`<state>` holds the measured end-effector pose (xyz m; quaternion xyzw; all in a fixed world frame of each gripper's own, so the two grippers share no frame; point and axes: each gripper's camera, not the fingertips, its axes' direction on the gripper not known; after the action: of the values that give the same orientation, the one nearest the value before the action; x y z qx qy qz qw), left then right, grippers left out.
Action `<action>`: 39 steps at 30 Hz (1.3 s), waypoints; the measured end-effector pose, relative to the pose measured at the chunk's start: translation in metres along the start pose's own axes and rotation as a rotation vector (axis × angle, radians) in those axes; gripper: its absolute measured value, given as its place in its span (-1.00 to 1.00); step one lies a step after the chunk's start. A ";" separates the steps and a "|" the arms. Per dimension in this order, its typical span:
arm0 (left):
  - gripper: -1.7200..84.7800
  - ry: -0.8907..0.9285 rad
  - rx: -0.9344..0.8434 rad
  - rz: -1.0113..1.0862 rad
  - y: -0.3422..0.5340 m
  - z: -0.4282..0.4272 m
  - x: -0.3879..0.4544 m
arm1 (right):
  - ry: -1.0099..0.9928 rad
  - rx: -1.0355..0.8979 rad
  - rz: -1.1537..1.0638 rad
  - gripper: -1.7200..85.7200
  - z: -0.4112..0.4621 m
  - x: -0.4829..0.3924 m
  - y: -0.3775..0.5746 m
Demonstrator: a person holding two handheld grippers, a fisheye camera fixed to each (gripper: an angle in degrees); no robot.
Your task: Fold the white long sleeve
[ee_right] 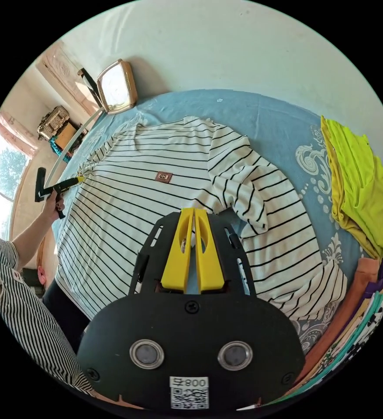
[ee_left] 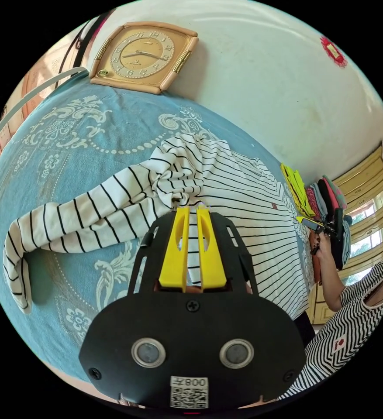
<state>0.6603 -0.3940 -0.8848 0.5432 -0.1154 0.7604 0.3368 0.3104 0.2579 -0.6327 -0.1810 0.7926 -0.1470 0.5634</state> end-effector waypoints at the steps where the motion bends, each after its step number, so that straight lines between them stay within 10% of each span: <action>1: -0.94 -0.053 -0.047 0.010 0.002 0.010 -0.001 | 0.041 -0.060 0.004 -0.95 0.016 -0.004 0.000; 26: -0.96 0.037 -0.237 -0.003 0.026 0.059 0.055 | -0.025 -0.006 0.260 -0.96 -0.009 -0.032 0.057; 39: -0.96 -0.052 -0.149 0.266 -0.187 0.206 0.188 | -0.080 0.027 0.106 -0.96 0.011 -0.068 -0.017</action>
<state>0.8997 -0.2931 -0.6710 0.5161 -0.2511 0.7733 0.2693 0.3434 0.2734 -0.5715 -0.1366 0.7759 -0.1203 0.6041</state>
